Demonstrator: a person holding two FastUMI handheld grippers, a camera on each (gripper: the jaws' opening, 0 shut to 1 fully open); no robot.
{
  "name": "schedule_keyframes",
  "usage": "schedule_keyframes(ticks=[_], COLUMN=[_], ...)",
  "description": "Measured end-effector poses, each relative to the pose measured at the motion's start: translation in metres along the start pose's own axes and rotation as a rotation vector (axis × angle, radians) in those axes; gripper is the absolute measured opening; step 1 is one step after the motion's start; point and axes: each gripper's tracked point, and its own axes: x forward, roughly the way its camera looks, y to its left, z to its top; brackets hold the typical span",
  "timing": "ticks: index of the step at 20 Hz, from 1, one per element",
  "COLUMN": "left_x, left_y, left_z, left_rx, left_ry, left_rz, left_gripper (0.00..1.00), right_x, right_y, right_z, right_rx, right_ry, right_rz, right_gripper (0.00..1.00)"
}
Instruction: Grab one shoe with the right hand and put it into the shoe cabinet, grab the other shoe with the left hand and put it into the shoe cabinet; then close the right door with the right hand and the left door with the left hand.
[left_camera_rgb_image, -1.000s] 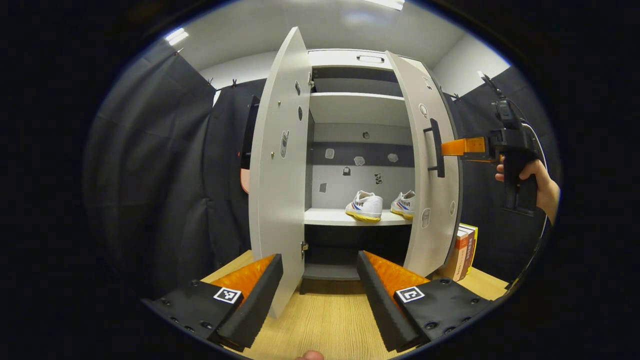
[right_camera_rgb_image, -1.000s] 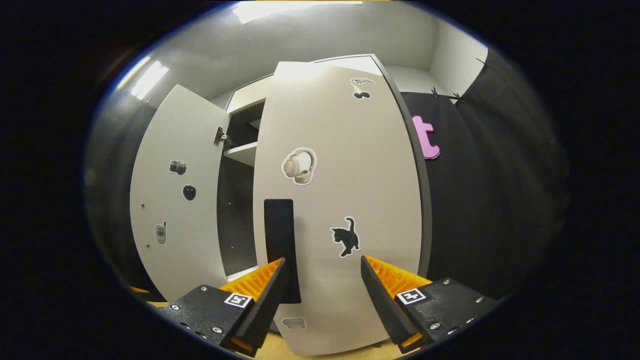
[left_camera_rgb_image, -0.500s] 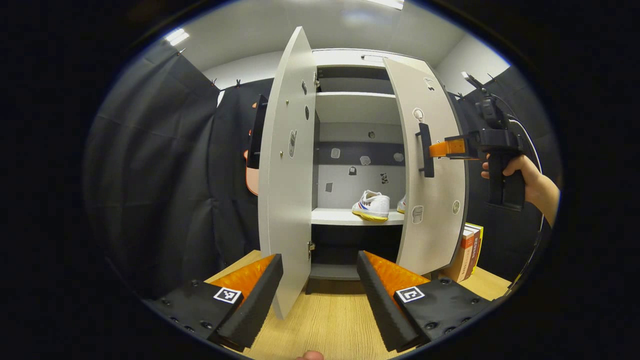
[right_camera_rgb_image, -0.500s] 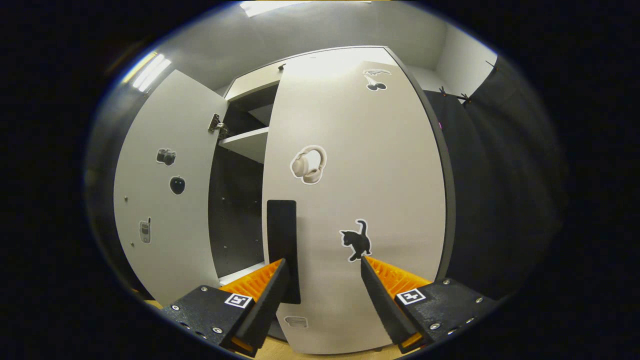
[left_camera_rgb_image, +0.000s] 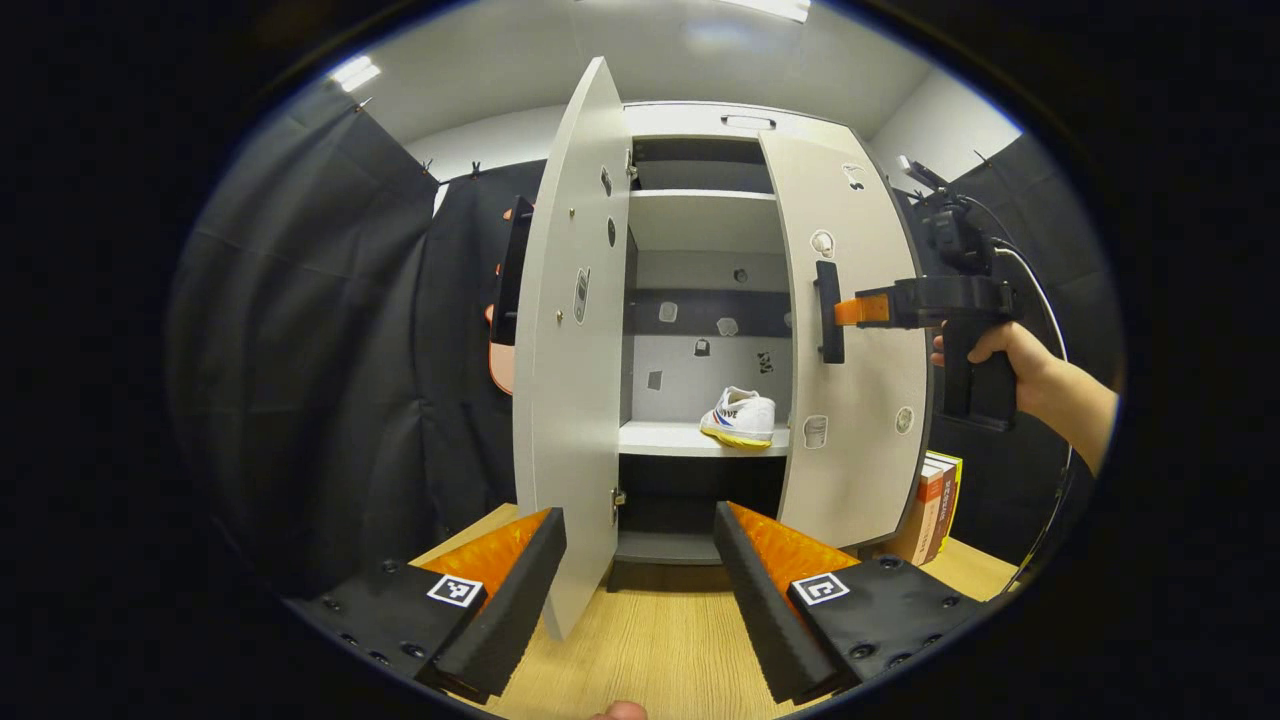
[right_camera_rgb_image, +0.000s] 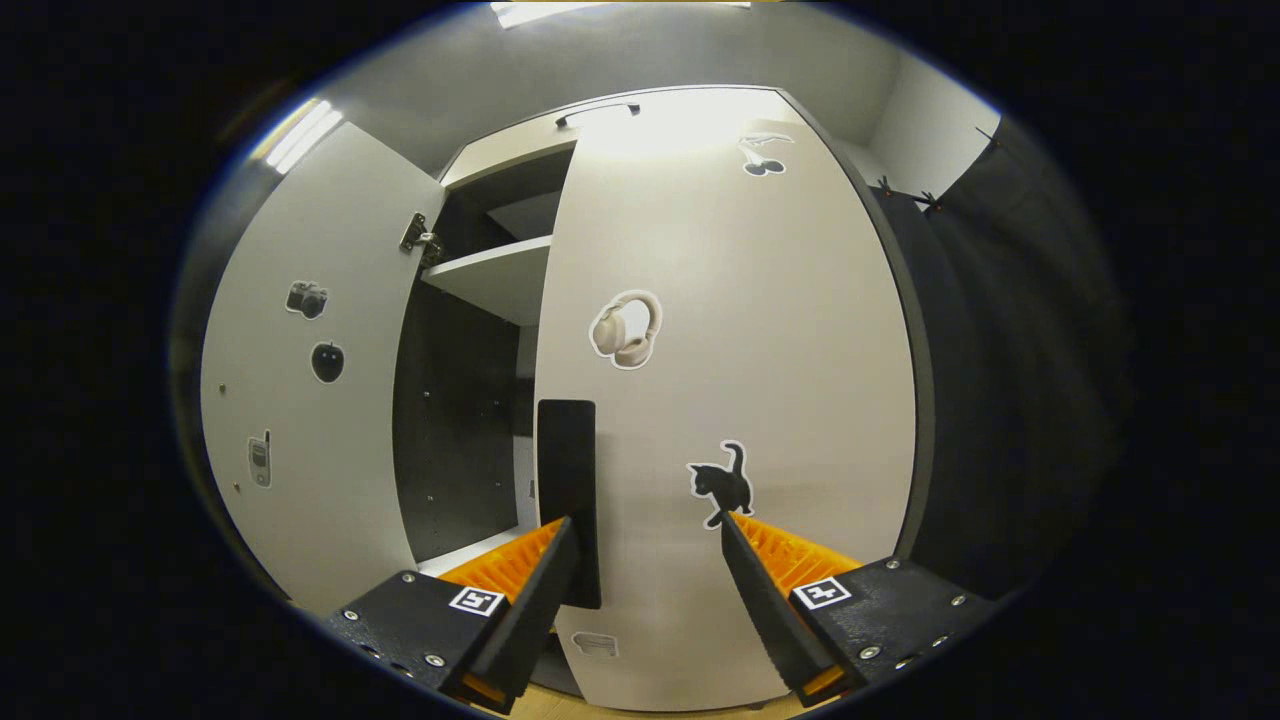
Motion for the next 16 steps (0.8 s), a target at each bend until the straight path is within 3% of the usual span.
schedule_keyframes(ticks=[6,16], left_x=[-0.004,-0.004], left_y=[-0.003,-0.019], left_z=[0.009,0.023], left_rx=[-0.006,-0.002], left_ry=[-0.015,-0.031], left_rz=[0.000,-0.030], left_gripper=[0.94,0.94], right_x=[-0.026,-0.165], right_y=[-0.009,-0.017], right_z=[0.012,-0.024], right_rx=[0.010,0.008], right_ry=[-0.043,-0.034], right_rz=[-0.027,-0.085], right_gripper=[0.91,0.92])
